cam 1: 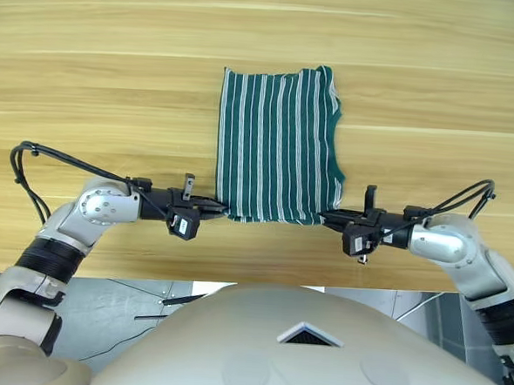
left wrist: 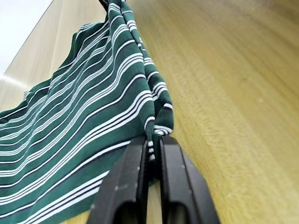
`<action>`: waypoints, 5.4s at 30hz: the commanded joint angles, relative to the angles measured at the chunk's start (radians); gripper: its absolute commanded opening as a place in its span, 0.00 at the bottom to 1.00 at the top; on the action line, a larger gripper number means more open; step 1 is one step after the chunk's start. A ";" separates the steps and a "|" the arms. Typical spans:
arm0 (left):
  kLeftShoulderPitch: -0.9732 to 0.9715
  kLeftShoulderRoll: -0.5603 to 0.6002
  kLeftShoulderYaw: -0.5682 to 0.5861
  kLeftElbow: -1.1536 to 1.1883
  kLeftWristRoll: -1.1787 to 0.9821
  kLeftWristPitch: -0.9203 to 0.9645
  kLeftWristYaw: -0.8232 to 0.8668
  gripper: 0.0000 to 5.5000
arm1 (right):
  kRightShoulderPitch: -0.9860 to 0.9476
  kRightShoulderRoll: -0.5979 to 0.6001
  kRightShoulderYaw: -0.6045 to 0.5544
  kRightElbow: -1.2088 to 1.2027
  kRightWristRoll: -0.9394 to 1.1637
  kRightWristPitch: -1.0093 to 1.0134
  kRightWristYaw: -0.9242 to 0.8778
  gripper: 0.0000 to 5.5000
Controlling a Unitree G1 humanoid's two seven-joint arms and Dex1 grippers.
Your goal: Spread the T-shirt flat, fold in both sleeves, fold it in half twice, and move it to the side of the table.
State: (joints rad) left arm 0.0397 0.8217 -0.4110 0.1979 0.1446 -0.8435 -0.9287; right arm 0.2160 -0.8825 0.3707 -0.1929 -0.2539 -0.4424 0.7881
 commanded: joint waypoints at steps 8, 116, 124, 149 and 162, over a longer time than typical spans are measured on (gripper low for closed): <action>0.055 0.081 -0.014 -0.143 -0.121 0.019 -0.070 0.03 | 0.087 -0.104 -0.062 -0.090 0.133 -0.044 0.090 0.02; -0.726 -0.553 0.881 1.006 -0.561 0.486 -0.590 0.04 | -0.684 0.605 -0.621 1.029 0.552 0.010 0.179 0.78; -0.644 -0.566 0.626 0.983 -0.270 0.065 -0.403 0.00 | -0.707 0.631 -0.415 0.981 0.246 -0.112 -0.102 0.49; -0.785 -0.325 -0.182 0.881 0.741 -0.035 0.489 0.00 | -0.767 0.803 -0.067 1.015 -0.024 -0.094 -0.325 0.01; -0.750 -0.332 -0.321 0.782 0.720 -0.090 0.538 0.00 | -0.977 0.815 -0.165 1.478 0.008 0.082 -0.498 0.01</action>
State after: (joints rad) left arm -0.7745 0.4966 -0.6830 0.9713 0.8322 -0.9169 -0.3616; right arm -0.7386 -0.0470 0.2329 1.2406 -0.2549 -0.4044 0.3289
